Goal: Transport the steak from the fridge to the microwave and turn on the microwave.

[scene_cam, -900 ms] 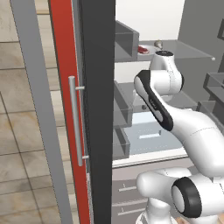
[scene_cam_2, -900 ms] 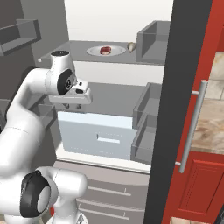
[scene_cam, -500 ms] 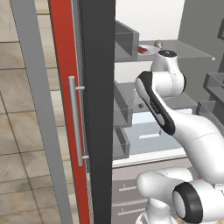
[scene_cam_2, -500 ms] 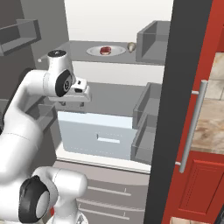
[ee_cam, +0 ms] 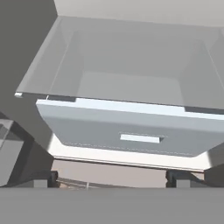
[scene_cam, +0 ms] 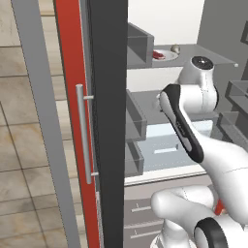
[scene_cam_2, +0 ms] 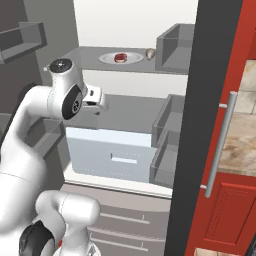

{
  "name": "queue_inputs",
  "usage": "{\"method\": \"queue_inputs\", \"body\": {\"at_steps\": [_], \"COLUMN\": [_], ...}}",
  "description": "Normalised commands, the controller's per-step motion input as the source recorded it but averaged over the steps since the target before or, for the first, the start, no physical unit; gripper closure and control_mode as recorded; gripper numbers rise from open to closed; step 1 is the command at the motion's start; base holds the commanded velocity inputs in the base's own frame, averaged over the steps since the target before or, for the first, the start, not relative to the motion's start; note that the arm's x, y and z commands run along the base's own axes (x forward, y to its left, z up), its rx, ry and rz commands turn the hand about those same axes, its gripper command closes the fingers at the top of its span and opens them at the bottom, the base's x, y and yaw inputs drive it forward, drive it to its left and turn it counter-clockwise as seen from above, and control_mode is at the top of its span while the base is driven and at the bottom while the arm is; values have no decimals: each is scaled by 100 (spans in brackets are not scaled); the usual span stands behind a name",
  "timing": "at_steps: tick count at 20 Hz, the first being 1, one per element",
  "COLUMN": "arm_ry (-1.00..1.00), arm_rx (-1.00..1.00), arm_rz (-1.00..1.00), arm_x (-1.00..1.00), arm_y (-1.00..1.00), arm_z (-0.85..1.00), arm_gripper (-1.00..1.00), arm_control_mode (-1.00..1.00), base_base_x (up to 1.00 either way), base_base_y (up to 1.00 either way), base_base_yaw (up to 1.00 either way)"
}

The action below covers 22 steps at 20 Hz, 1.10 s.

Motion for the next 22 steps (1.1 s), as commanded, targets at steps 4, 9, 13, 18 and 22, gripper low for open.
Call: {"method": "queue_inputs", "body": {"at_steps": [4,9,13,18,22], "arm_ry": [0,0,0,-9,-22], "arm_rx": [4,1,0,0,0], "arm_rz": [0,0,0,0,0], "arm_x": [0,12,26,27,33], "arm_y": [-33,-15,-3,0,0], "arm_z": [51,52,41,34,19], "arm_gripper": [-100,-100,-100,-100,-100], "arm_control_mode": [-100,-100,-100,-100,-100], "base_base_x": [0,0,0,0,0], "base_base_y": [0,0,0,0,0], "base_base_yaw": [0,0,0,0,0]}}
